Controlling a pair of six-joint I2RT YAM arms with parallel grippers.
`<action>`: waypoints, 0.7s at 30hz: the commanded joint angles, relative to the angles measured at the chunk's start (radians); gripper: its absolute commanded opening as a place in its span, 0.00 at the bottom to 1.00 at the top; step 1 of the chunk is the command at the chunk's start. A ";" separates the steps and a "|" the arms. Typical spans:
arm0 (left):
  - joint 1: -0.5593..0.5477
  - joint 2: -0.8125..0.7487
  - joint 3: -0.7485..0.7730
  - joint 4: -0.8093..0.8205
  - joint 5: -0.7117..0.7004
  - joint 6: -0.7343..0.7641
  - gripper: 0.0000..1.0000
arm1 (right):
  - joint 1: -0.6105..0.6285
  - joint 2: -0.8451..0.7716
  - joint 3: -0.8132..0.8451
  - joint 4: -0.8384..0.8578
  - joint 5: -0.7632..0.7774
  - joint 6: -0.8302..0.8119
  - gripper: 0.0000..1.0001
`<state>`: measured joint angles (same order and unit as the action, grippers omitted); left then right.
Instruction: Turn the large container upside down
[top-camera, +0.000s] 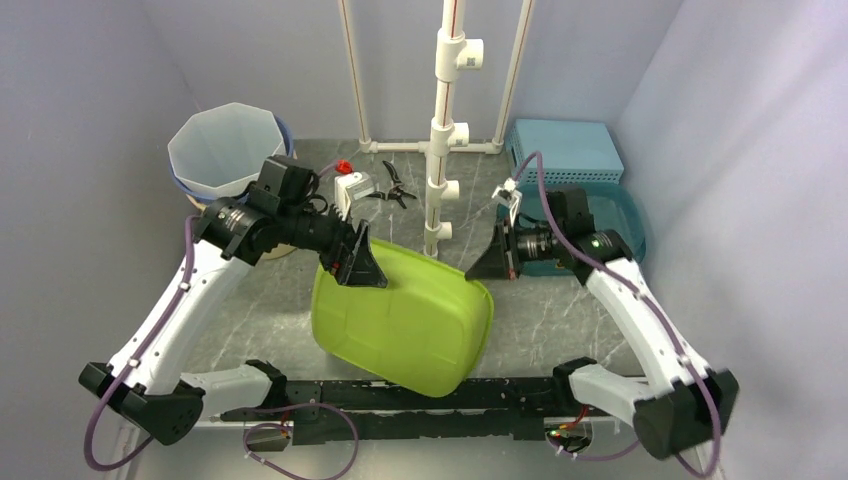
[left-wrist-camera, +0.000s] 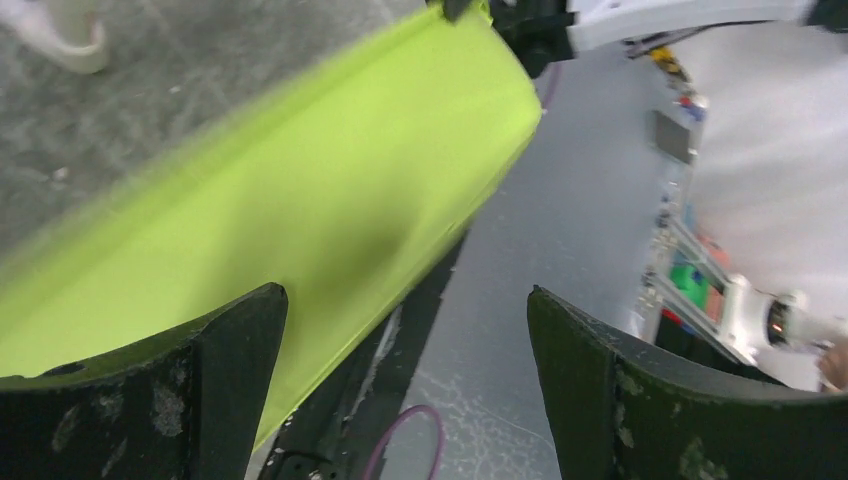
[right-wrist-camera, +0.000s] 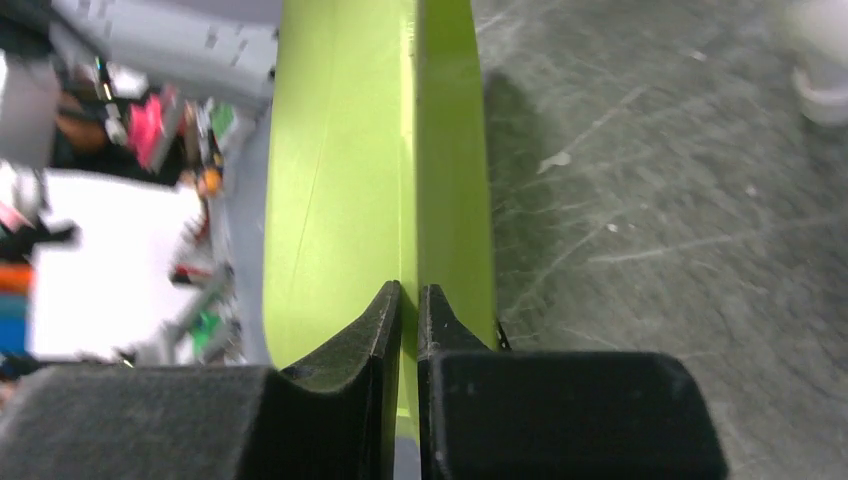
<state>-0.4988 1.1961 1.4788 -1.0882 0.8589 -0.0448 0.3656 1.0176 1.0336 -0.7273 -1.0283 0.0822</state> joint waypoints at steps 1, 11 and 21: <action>0.003 -0.061 -0.036 0.085 -0.223 -0.030 0.94 | -0.142 0.119 -0.018 0.199 -0.121 0.219 0.05; 0.005 -0.235 -0.236 0.250 -0.592 -0.179 0.94 | -0.162 0.295 -0.001 0.125 0.015 0.186 0.06; 0.005 -0.285 -0.427 0.341 -0.938 -0.362 0.94 | -0.107 0.360 -0.056 0.061 0.296 0.178 0.09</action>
<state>-0.4969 0.9009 1.0744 -0.8234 0.0666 -0.3321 0.2424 1.3643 0.9958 -0.6426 -0.8654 0.2584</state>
